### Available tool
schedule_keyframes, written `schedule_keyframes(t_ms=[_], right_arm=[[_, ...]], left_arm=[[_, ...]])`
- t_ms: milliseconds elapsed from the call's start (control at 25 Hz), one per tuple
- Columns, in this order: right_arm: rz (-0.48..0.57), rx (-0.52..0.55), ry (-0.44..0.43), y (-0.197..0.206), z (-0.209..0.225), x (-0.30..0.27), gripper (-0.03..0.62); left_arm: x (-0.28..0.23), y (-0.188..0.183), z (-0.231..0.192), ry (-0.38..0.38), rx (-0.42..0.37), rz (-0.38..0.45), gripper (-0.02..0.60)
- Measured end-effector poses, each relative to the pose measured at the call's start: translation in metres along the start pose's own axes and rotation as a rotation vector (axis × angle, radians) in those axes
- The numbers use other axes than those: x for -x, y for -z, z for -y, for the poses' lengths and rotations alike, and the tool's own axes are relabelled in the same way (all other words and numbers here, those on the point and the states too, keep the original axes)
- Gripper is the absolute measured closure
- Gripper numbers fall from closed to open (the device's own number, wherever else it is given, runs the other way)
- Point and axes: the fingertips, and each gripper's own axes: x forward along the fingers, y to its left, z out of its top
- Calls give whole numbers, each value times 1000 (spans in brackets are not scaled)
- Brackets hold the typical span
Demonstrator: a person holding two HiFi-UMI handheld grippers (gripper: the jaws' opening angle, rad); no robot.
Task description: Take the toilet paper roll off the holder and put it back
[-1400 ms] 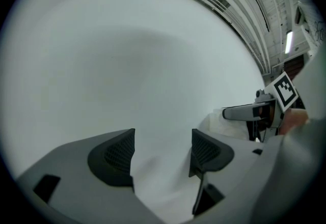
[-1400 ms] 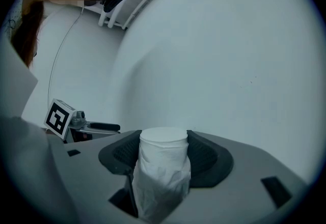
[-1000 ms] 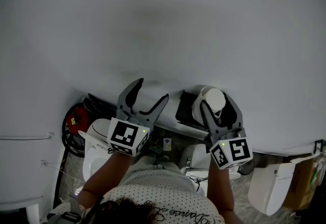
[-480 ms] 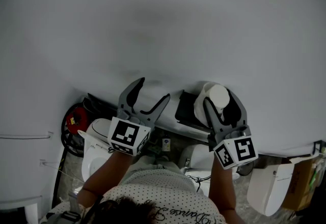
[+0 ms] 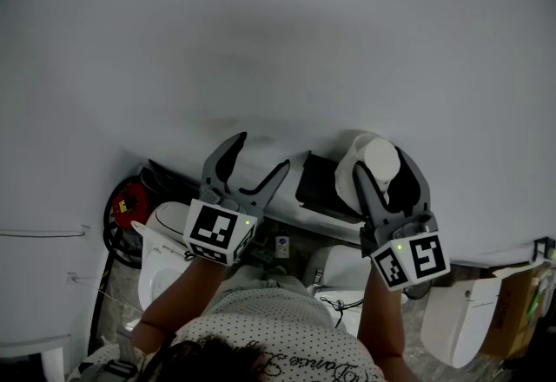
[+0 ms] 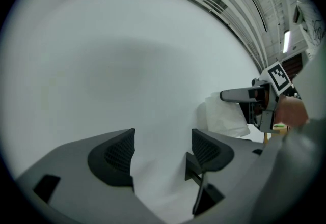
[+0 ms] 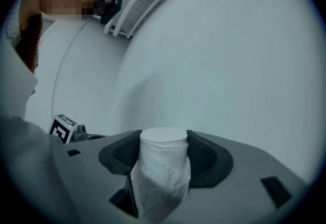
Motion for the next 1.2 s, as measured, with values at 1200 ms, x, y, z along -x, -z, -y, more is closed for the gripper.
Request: schedule_keyframes(t_ms=[1200], right_arm=[[-33,-12,109,6,14,65,313]], left_arm=[[3,-1,23,58,6,18,248]])
